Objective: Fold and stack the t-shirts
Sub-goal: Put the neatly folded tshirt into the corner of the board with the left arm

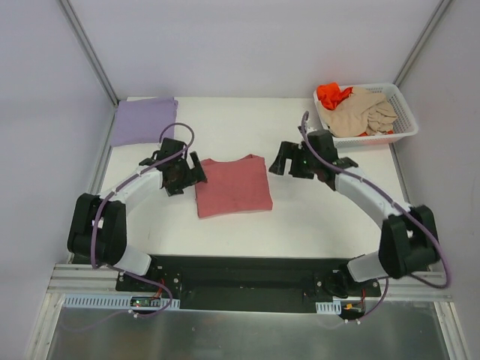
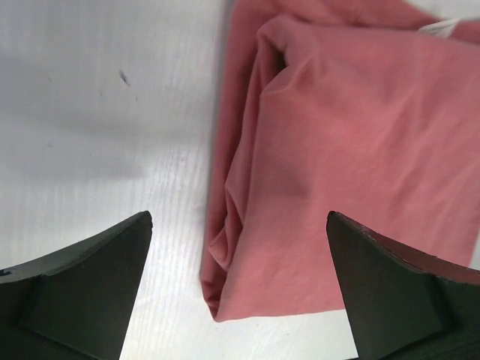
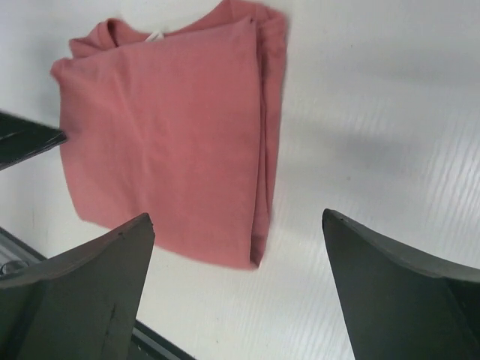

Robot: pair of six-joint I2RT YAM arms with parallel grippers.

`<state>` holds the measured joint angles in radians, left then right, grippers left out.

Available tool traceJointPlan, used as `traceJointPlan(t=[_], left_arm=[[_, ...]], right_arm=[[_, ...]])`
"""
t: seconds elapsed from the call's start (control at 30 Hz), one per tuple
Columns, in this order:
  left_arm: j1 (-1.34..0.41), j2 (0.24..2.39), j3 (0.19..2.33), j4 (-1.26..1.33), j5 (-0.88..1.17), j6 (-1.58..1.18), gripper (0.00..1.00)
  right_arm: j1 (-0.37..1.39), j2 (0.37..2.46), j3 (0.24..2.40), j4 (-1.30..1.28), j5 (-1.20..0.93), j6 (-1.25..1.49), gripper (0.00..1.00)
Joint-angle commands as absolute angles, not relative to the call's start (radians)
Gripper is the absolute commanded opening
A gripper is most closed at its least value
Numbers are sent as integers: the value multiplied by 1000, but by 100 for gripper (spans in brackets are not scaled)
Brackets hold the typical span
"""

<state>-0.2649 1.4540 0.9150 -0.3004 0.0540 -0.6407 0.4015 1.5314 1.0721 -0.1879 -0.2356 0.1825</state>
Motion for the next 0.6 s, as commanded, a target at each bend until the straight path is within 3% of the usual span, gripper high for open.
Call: traceJointPlan(t=[0.0, 0.07, 0.17, 0.3, 0.33, 0.4, 0.5, 0.57], left_arm=[[-267, 1531, 874, -275, 114, -638, 99], [-267, 1581, 877, -252, 121, -647, 94], [-276, 1661, 894, -233, 147, -666, 77], [-325, 1738, 913, -245, 92, -680, 42], [-342, 1753, 928, -255, 80, -686, 38], [-379, 1785, 969, -305, 16, -687, 30], [-420, 1853, 1092, -446, -167, -684, 5], [-425, 1887, 1182, -508, -241, -645, 0]], right_arm=[[405, 1306, 879, -104, -294, 193, 96], [405, 1226, 812, -106, -296, 190, 96], [405, 1120, 740, -121, -266, 176, 96], [403, 1034, 726, -207, -212, 141, 96], [403, 1016, 724, -224, -186, 137, 96], [402, 977, 715, -244, -147, 127, 96], [397, 933, 693, -247, -95, 101, 96], [393, 911, 689, -261, -71, 72, 96]])
